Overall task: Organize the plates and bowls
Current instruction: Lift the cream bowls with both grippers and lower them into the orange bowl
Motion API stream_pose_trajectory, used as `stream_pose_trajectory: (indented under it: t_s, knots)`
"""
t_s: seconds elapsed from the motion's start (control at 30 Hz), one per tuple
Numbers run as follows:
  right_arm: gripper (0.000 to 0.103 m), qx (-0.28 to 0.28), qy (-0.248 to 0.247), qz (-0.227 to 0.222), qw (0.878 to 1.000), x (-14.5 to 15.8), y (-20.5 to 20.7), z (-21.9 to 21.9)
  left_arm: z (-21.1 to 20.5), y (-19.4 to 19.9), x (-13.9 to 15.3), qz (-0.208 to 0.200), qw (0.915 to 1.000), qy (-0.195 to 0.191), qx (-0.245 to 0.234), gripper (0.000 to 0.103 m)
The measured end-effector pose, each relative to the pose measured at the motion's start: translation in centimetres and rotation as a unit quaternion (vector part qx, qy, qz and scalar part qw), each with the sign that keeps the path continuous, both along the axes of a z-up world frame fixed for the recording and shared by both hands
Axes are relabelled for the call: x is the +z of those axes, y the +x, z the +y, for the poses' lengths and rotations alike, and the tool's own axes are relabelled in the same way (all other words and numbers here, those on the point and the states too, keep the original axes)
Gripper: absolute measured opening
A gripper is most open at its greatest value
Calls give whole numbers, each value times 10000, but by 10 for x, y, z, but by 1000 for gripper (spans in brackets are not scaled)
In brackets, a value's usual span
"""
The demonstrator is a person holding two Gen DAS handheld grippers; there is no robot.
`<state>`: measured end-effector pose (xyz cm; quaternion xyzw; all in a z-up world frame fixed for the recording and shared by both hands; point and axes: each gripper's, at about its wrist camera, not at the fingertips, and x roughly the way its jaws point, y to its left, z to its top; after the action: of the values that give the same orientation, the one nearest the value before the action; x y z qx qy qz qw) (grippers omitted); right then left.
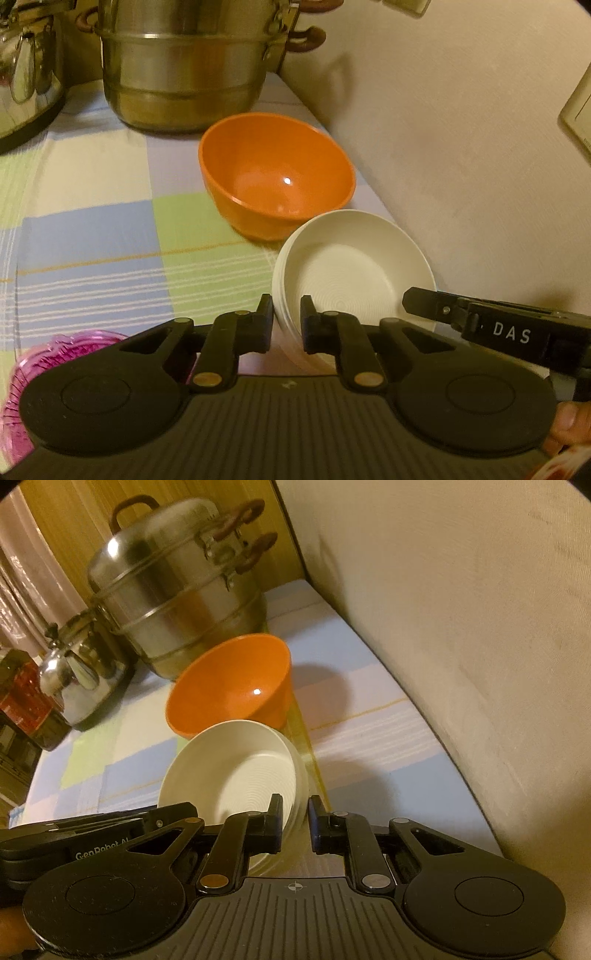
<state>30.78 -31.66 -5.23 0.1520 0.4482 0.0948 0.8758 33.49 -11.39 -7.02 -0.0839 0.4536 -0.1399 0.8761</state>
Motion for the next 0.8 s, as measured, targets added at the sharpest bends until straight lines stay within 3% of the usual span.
stream_pose_trajectory:
  t_s: [0.47,0.8]
  knots:
    - [13,117,-28,-350,9993,35,25,9,7,24,36,-296,9996,9,32,13]
    - [13,91,80,-482,9988,40,65,13,8,61,55,-476,9988,38,125,13]
